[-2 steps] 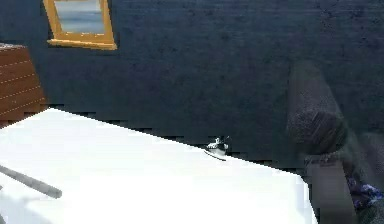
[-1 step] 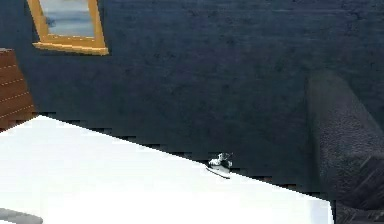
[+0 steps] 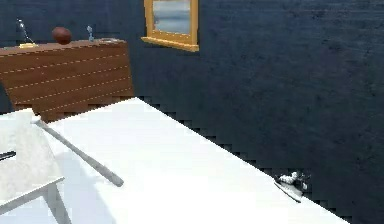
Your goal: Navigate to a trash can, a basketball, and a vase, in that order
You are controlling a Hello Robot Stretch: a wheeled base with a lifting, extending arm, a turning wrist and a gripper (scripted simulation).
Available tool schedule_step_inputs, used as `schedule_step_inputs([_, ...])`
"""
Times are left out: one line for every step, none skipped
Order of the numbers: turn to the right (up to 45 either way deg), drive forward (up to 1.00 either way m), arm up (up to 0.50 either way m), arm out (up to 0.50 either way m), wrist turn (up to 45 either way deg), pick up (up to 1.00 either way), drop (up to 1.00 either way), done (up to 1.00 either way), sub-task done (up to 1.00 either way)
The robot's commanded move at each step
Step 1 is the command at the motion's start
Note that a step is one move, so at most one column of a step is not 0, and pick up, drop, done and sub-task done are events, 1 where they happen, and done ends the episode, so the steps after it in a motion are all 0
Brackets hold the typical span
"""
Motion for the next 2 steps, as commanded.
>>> schedule_step_inputs([0.0,1.00,0.00,0.00,0.0,0.00,0.00,0.00,0.00])
schedule_step_inputs([-6.0,0.00,0.00,0.00,0.0,0.00,0.00,0.00,0.00])
